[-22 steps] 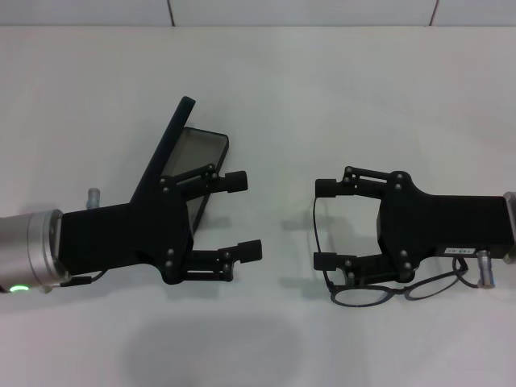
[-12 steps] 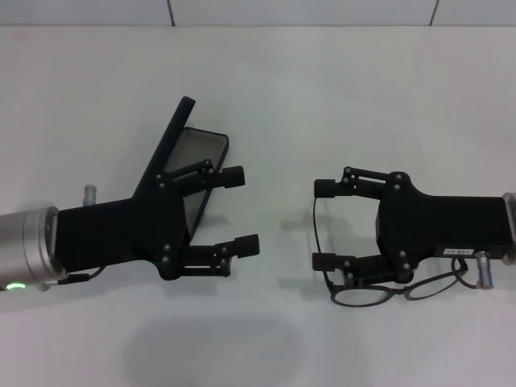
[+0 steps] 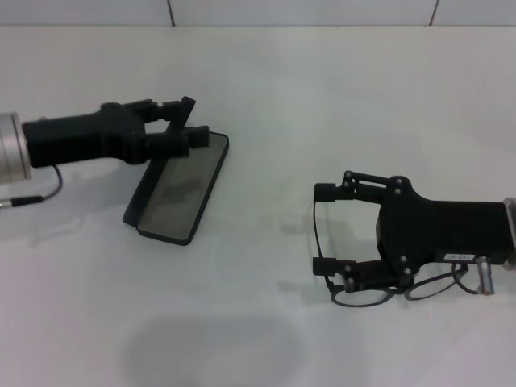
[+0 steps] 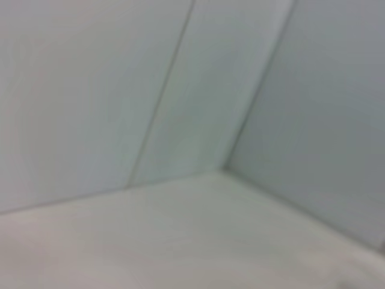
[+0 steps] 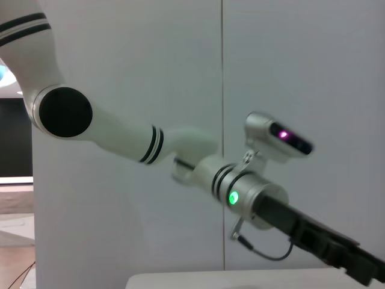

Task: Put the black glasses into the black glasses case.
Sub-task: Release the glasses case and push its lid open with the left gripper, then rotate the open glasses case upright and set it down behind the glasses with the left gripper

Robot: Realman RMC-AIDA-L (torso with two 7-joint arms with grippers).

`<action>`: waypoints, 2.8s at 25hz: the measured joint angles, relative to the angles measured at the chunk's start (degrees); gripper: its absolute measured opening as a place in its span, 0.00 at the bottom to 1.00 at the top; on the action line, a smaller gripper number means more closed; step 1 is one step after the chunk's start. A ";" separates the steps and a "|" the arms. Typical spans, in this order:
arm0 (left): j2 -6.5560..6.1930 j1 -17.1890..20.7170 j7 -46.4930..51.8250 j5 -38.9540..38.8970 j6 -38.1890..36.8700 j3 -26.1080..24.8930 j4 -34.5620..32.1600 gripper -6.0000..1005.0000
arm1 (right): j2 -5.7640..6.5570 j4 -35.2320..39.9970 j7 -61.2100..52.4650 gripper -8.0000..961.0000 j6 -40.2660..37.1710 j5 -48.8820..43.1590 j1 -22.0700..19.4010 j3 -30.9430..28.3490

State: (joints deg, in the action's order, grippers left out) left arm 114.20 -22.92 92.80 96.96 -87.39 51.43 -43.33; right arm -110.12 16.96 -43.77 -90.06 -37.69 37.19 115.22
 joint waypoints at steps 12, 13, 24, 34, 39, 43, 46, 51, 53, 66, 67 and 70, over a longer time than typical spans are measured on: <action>5.74 0.88 20.03 25.86 8.97 3.38 -21.82 0.88 | -0.06 -0.11 -0.02 0.88 -0.28 -0.01 -0.54 0.20; 5.65 0.78 20.48 26.04 9.89 3.86 -21.45 0.88 | -0.07 -0.12 0.00 0.88 -0.29 -0.01 -0.54 0.20; 5.66 -0.18 23.82 30.88 12.62 4.61 -21.18 0.57 | -0.44 -0.10 0.00 0.88 -0.30 -0.12 -0.54 0.39; 5.66 -0.36 16.44 28.31 12.64 5.79 -23.64 0.28 | -0.63 0.13 0.06 0.88 -1.37 -1.99 -0.50 -0.01; 5.49 -1.78 -0.11 21.33 12.08 8.16 -23.85 0.22 | -0.95 0.19 2.38 0.88 -2.54 -2.29 -1.75 0.10; 5.31 -5.96 -6.03 21.13 12.44 10.15 -22.32 0.22 | -1.48 0.19 4.04 0.88 -2.87 -2.31 -2.74 0.10; 5.29 -10.40 -12.37 21.65 12.58 10.82 -17.06 0.23 | -1.90 -0.08 4.45 0.88 -2.80 -2.31 -2.85 0.27; 5.49 -16.38 -19.20 21.25 14.03 10.87 -7.79 0.24 | -2.84 -0.41 6.58 0.88 -2.40 -2.30 -4.04 0.34; 5.59 -17.52 -19.97 21.32 16.69 11.35 -5.62 0.25 | -3.06 -0.37 7.05 0.88 -2.28 -2.30 -4.49 0.32; 5.62 -19.47 -23.46 19.29 22.93 16.75 -0.14 0.29 | -3.61 -0.36 7.33 0.88 -2.13 -2.30 -5.28 0.05; 5.66 -19.21 -23.30 18.53 22.96 16.76 -0.15 0.29 | -3.61 -0.37 7.34 0.88 -2.13 -2.30 -5.29 0.04; 5.61 -18.70 -22.33 16.44 21.91 16.82 -0.93 0.30 | -3.50 -0.39 7.36 0.88 -2.13 -2.30 -5.32 0.01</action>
State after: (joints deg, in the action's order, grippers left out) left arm 119.81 -41.62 70.46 113.40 -65.47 68.26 -44.26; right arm -113.61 16.57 -36.41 -92.19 -39.99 31.88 115.23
